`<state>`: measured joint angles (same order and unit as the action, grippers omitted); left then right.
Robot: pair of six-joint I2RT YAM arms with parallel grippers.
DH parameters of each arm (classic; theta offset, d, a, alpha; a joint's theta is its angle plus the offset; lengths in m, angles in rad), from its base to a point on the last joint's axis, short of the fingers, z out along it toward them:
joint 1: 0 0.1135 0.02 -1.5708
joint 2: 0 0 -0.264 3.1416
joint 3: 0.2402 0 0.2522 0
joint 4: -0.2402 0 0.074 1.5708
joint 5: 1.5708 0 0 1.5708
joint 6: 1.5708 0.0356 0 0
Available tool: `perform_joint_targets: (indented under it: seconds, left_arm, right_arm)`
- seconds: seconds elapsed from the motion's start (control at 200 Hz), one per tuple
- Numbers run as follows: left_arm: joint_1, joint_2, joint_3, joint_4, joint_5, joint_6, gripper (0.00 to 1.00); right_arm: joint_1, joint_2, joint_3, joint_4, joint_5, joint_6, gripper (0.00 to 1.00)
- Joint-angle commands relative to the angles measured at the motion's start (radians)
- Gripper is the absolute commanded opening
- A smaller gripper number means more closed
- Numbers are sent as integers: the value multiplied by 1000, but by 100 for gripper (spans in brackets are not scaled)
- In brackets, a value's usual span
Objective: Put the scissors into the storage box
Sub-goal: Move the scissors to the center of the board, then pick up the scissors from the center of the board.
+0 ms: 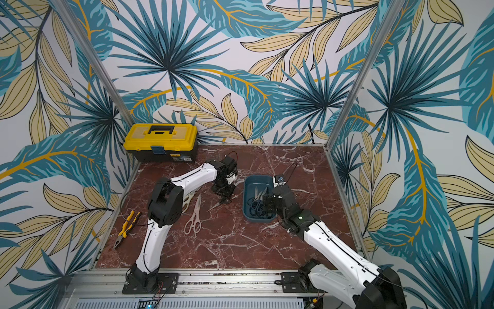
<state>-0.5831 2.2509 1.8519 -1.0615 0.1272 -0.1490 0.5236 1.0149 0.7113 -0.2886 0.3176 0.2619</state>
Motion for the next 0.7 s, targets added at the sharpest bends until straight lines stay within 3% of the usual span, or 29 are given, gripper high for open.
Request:
perform_joint_targets:
  seconds: [0.0,0.301,0.697]
  left_arm:
    - [-9,-58,-24,12,18,-9,34]
    - [-14,-57,-34,16,42,43,36]
    - [-17,19,6,-27,-6,178,38]
  right_arm:
    - [4,-15,-8,-14,10,8,84]
    - [3,-18,1,-14,3,13,84]
    - [3,-6,5,-11,2,20,84]
